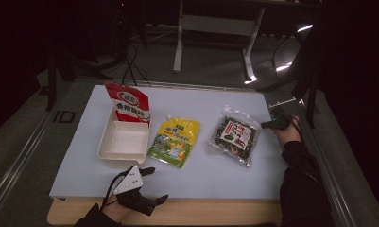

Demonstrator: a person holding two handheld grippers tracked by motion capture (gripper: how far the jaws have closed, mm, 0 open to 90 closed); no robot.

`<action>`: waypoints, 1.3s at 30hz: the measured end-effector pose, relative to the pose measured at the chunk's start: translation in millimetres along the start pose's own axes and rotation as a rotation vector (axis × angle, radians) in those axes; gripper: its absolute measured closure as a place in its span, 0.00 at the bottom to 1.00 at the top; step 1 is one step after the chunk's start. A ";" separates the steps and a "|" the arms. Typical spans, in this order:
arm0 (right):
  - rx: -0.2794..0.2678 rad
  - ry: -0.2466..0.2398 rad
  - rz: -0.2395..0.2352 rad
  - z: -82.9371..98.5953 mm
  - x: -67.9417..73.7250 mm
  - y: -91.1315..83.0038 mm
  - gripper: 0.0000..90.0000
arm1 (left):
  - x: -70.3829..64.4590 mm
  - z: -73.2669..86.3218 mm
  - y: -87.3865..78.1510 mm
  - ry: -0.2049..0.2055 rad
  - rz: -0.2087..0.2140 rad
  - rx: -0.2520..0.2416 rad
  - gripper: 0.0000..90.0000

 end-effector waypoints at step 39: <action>-0.339 -0.310 0.102 -37.7 65.4 -124.5 1.00 | 3.6 -10.8 9.8 0.007 0.035 0.003 0.02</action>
Point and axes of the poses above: each handheld gripper's, and its own axes: y roughly forward along the jaws, z roughly out of its underside, x roughly to its left, the point moved 5 cm from there along y, roughly forward along the jaws, and after that the axes turned 14 degrees about z, right-handed, at the moved point
